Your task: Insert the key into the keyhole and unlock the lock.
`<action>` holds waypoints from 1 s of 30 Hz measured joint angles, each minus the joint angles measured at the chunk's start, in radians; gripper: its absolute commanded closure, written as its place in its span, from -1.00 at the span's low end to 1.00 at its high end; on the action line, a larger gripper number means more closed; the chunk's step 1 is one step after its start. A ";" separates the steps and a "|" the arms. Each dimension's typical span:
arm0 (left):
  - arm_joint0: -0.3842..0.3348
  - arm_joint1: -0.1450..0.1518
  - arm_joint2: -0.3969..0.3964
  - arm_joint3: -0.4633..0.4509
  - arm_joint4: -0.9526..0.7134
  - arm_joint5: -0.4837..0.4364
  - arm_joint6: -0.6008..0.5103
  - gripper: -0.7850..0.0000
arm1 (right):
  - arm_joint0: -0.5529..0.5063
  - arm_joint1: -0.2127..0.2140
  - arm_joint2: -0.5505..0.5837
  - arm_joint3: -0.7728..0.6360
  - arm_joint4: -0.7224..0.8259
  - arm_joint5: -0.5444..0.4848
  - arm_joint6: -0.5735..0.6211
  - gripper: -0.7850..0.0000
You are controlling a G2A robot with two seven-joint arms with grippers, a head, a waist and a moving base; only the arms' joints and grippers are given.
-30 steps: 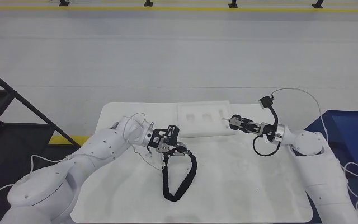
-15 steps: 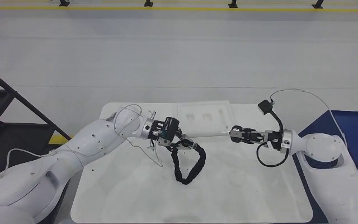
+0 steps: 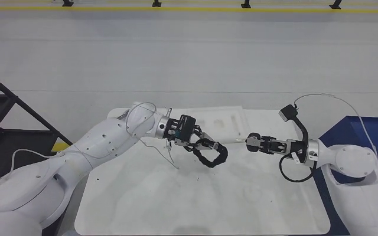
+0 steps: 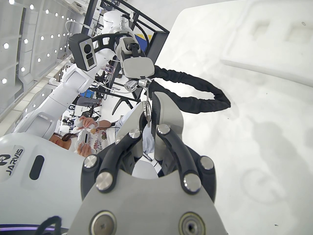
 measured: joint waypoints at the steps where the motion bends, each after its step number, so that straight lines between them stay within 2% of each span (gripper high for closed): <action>1: 0.000 -0.001 0.000 0.001 -0.001 0.001 0.001 1.00 | 0.000 0.000 0.000 0.000 0.000 0.000 0.000 1.00; 14: 0.001 0.000 0.000 0.001 -0.001 0.001 0.000 1.00 | -0.005 0.000 -0.002 -0.004 -0.010 0.005 -0.011 1.00; 16: 0.019 0.000 -0.007 0.009 -0.025 0.001 -0.028 1.00 | -0.012 0.002 -0.006 -0.029 -0.042 0.023 -0.031 1.00; 20: 0.049 0.000 -0.038 -0.001 -0.101 -0.026 -0.134 1.00 | -0.023 0.010 0.001 -0.139 -0.142 0.095 -0.038 1.00; 24: 0.066 -0.012 -0.063 -0.037 -0.147 -0.028 -0.231 1.00 | -0.060 0.020 0.027 -0.306 -0.256 0.206 -0.054 1.00; 30: 0.092 -0.024 -0.102 -0.056 -0.171 0.008 -0.276 1.00 | -0.117 0.031 0.049 -0.488 -0.387 0.347 -0.049 1.00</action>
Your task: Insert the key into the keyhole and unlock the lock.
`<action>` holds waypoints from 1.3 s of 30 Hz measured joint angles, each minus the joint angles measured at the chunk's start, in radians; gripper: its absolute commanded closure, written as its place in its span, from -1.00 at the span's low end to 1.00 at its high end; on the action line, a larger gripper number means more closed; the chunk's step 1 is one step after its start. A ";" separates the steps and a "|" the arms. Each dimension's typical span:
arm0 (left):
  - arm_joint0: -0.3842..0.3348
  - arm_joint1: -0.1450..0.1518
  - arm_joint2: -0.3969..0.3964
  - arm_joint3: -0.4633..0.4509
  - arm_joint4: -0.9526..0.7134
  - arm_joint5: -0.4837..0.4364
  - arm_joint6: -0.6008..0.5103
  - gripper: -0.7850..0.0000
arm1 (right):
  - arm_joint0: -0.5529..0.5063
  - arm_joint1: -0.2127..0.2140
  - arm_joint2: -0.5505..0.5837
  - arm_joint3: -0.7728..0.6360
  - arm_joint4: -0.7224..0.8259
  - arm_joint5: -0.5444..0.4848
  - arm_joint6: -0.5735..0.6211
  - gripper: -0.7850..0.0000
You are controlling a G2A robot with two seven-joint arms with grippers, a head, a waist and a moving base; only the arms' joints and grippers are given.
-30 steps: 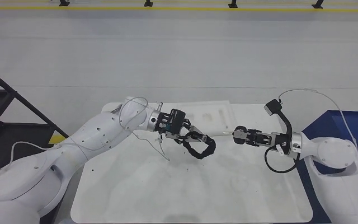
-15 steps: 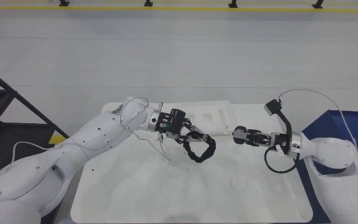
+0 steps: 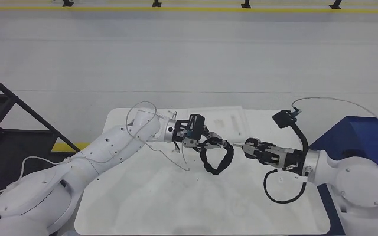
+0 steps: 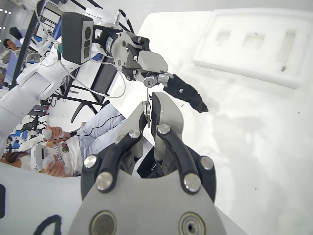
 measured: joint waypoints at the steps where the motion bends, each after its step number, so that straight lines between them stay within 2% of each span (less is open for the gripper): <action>1: 0.004 -0.001 -0.005 -0.002 0.002 0.005 0.001 1.00 | -0.006 0.001 -0.001 -0.018 -0.012 0.015 0.001 1.00; 6: 0.019 -0.005 -0.027 -0.018 0.040 0.013 0.007 1.00 | -0.017 0.007 -0.019 -0.077 -0.083 0.058 0.006 1.00; 15: 0.039 -0.019 -0.054 -0.025 0.101 0.021 0.011 1.00 | -0.006 0.010 -0.068 -0.080 -0.156 0.088 -0.017 1.00; 39: 0.073 -0.051 -0.124 -0.001 0.176 -0.009 0.033 1.00 | 0.030 0.011 -0.135 -0.032 -0.164 0.134 -0.065 1.00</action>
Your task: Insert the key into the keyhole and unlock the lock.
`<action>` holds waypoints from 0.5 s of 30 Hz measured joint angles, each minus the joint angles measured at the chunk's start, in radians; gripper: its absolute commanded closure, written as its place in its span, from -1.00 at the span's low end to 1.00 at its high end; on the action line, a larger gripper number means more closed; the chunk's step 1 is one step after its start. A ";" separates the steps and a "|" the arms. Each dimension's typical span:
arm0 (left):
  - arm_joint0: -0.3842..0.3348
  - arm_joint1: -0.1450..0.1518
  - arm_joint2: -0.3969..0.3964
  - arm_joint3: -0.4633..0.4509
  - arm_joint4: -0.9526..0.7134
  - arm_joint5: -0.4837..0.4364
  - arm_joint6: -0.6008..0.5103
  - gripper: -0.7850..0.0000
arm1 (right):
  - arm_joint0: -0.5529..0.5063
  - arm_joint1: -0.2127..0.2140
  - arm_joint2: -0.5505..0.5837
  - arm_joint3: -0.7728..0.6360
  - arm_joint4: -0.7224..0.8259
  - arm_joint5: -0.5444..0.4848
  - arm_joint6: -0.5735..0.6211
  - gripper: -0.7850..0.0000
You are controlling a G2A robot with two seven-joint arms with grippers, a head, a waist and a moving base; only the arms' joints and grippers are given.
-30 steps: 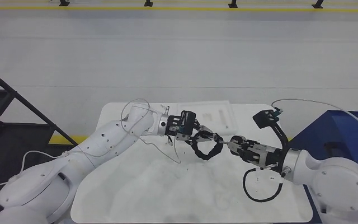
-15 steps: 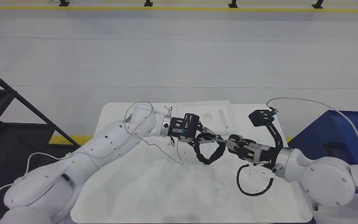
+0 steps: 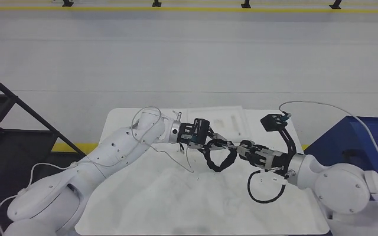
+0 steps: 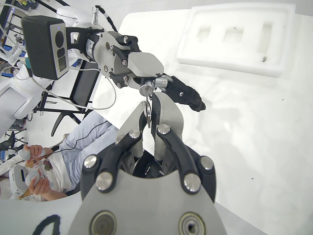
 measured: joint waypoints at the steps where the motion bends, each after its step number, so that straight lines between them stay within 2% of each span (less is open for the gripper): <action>1: 0.001 -0.001 -0.002 0.000 0.002 -0.002 0.000 1.00 | 0.002 0.000 -0.004 0.000 -0.006 0.002 -0.001 1.00; 15: 0.017 -0.015 -0.036 -0.006 0.026 -0.024 -0.012 1.00 | 0.043 -0.002 -0.078 0.016 -0.068 0.045 -0.012 1.00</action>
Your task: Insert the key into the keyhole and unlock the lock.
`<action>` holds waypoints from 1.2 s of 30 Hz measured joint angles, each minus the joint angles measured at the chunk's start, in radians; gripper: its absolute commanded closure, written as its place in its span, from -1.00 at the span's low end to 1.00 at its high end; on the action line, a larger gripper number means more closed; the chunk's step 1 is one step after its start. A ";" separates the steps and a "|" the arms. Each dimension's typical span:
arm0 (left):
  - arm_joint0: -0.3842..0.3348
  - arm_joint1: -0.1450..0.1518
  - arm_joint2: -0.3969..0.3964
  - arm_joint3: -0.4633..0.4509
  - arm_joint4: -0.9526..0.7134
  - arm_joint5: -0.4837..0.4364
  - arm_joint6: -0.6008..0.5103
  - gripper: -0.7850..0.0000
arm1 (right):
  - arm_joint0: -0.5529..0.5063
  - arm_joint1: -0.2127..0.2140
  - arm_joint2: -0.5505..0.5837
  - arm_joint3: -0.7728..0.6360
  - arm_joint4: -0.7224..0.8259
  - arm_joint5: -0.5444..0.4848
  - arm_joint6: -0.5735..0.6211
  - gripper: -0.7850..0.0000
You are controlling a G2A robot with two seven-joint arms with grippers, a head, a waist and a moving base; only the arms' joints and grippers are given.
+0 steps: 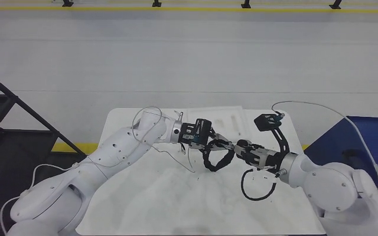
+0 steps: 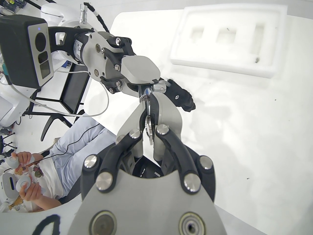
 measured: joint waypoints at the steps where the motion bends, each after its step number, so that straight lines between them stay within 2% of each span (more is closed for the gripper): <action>1: 0.001 -0.001 -0.002 0.001 0.001 0.000 0.002 1.00 | 0.002 -0.001 -0.002 0.003 0.005 0.001 -0.002 1.00; 9: 0.015 -0.002 -0.021 0.001 0.029 -0.001 0.039 1.00 | 0.013 -0.005 0.008 0.045 0.102 -0.026 -0.015 1.00; 10: 0.016 -0.003 -0.022 0.002 0.034 -0.001 0.043 1.00 | 0.014 -0.005 0.010 0.050 0.108 -0.028 -0.015 0.92; 11: 0.018 -0.003 -0.024 0.002 0.039 -0.001 0.046 1.00 | 0.014 -0.005 0.012 0.055 0.115 -0.030 -0.016 0.11; 12: 0.020 -0.003 -0.026 0.004 0.044 -0.001 0.051 1.00 | 0.014 -0.005 0.014 0.060 0.126 -0.033 -0.018 -1.00; 23: 0.034 -0.007 -0.045 0.029 0.050 -0.033 0.066 1.00 | 0.001 -0.003 0.063 0.074 0.232 -0.114 -0.024 -1.00; 26: 0.038 -0.009 -0.054 0.052 0.024 -0.065 0.053 1.00 | 0.008 0.003 0.082 0.089 0.253 -0.230 0.025 -1.00; 30: 0.028 -0.009 -0.052 0.073 -0.025 -0.140 0.018 1.00 | 0.019 0.017 0.070 0.133 0.175 -0.456 0.163 -1.00; 33: 0.016 -0.003 -0.030 0.076 -0.067 -0.137 -0.002 1.00 | 0.025 0.020 0.059 0.163 0.173 -0.582 0.181 -1.00; 36: -0.003 0.009 0.000 0.073 -0.121 -0.137 -0.029 1.00 | 0.020 0.023 0.050 0.182 0.162 -0.661 0.171 -1.00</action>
